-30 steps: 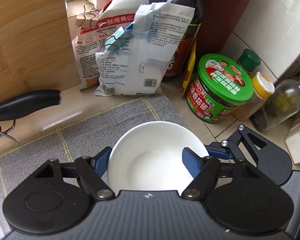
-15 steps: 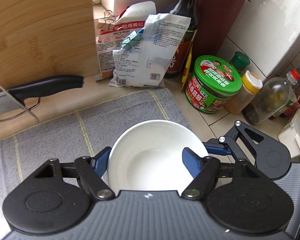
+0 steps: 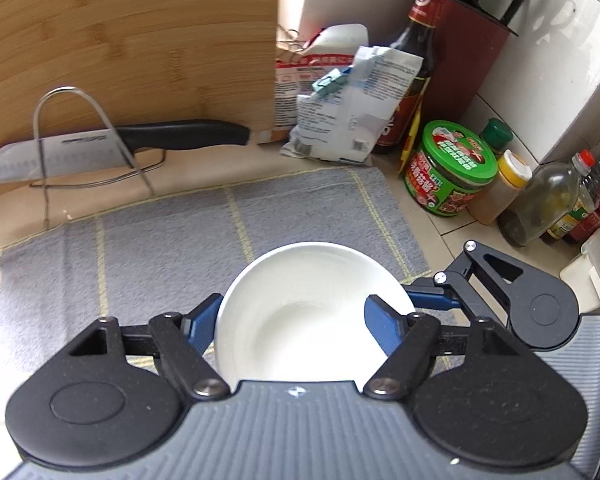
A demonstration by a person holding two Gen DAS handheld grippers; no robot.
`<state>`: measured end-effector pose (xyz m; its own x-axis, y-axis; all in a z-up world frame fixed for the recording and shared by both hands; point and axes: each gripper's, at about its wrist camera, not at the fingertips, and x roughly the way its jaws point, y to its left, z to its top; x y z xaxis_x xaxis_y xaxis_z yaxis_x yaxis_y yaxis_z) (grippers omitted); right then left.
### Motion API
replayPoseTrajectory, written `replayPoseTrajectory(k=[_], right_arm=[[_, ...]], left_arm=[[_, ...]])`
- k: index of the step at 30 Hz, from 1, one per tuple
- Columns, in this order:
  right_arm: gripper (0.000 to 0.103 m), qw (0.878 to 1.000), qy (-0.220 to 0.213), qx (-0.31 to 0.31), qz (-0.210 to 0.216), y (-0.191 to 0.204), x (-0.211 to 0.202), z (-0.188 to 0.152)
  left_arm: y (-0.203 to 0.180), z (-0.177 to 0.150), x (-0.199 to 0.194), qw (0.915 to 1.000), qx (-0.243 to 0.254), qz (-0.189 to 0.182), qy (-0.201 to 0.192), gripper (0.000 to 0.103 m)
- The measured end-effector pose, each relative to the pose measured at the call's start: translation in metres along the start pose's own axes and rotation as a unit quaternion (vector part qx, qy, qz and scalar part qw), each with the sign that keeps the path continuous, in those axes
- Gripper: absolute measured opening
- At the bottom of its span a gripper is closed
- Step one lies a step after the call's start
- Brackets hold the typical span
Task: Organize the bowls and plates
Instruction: 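Lift the pink-flowered bowl with the left gripper and carry it to the bowl stack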
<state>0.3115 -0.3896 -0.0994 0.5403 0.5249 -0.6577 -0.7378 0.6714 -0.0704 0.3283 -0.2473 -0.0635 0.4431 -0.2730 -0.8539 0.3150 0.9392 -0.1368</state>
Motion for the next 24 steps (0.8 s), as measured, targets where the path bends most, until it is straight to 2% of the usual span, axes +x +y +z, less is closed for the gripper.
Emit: replayPoseTrajectory(k=[16, 24], right_arm=[[0.096, 0.999, -0.010, -0.029, 0.026, 0.086, 0.018, 0.048], [0.096, 0.998, -0.019, -0.044, 0.042, 0.131, 0.029, 0.077]], left_arm=[[0.075, -0.035, -0.066, 0.9989, -0.028, 0.017, -0.032, 0.075], [0.115, -0.054, -0.100, 0.9971, -0.042, 0.037, -0.051, 0.075]])
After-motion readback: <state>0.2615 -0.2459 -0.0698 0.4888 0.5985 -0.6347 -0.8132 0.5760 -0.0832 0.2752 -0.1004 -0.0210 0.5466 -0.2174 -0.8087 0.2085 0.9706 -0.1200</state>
